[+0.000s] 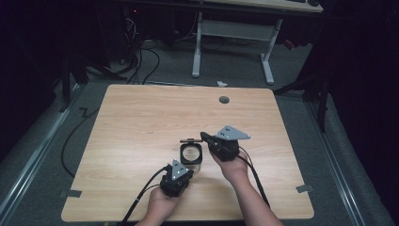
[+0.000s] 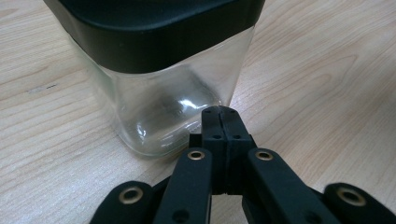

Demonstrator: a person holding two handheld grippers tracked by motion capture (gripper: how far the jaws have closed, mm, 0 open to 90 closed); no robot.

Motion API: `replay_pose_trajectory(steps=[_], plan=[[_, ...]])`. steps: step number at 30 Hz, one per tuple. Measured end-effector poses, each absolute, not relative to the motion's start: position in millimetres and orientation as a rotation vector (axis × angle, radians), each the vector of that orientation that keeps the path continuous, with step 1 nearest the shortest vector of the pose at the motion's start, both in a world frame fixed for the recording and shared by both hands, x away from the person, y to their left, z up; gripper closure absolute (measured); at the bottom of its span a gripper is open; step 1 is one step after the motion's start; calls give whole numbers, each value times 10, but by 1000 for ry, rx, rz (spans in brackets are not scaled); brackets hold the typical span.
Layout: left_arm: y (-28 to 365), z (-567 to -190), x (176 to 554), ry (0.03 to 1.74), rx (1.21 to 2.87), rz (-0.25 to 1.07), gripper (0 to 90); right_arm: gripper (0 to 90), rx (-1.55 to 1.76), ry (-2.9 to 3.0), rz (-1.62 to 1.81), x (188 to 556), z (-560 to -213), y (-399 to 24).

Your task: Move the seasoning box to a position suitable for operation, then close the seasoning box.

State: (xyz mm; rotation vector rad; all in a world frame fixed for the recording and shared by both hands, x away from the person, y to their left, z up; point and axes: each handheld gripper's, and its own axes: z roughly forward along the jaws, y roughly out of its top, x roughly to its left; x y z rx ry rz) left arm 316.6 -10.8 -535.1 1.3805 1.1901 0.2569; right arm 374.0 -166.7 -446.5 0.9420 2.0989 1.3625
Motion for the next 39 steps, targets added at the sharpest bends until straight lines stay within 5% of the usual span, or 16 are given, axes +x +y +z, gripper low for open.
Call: replay_pose_trajectory(steps=[24,29,34,39], plan=[[42,-5254,3028,1139,1359,274,887,900,1106,2018,1244,3236,-4865,-2404],[465,-5231,2998,1140,1323,309,793,869,1189,1966,1182,3127,-4991,-2697],[1160,-5225,3270,1214,1263,505,570,804,1285,1894,1124,2932,-5126,-2974],[1862,-5346,3515,1385,1195,618,490,732,1356,1820,1073,2918,-5142,-3146]])
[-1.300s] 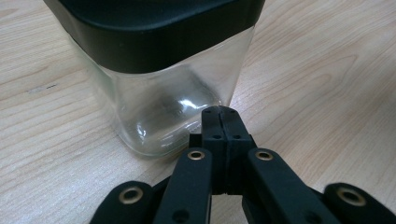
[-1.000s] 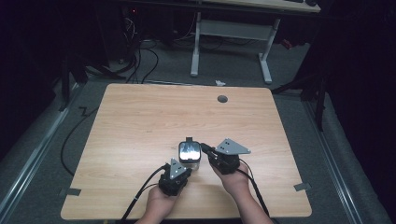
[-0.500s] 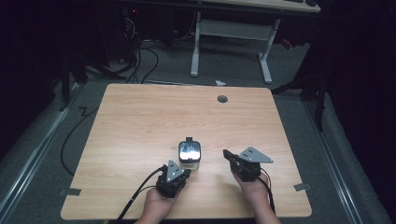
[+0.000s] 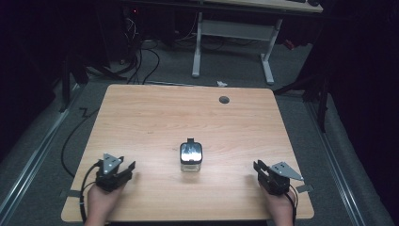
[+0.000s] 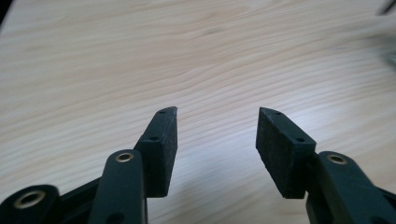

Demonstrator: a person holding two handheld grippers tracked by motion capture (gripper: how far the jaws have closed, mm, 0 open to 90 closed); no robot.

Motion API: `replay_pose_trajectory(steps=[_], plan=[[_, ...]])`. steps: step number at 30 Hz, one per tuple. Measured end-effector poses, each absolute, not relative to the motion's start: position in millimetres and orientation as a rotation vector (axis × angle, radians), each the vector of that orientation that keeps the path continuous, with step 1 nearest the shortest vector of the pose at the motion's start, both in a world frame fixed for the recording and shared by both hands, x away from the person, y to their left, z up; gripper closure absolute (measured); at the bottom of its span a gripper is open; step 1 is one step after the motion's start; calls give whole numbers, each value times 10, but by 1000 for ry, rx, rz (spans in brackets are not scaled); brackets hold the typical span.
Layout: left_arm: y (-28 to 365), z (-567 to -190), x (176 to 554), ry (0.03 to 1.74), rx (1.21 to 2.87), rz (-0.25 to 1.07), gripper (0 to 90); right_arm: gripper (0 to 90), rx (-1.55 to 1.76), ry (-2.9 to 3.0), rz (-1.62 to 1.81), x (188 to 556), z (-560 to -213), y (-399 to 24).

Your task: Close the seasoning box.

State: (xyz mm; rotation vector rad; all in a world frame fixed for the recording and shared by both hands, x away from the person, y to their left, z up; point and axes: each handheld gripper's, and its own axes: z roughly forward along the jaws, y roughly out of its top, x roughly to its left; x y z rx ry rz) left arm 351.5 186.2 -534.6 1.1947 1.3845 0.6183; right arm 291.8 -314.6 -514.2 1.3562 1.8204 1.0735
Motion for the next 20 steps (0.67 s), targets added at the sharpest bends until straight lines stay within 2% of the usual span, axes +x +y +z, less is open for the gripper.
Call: replay_pose_trajectory(steps=[4,7,20], plan=[[1935,-5337,3536,1427,1142,581,488,718,1362,1822,1062,2944,-5160,-3162],[1853,-5362,3525,1402,1196,627,481,716,1360,1826,1068,2955,-5160,-3140],[1794,-5355,3504,1386,1205,617,483,685,1359,1837,1077,2952,-5167,-3156]])
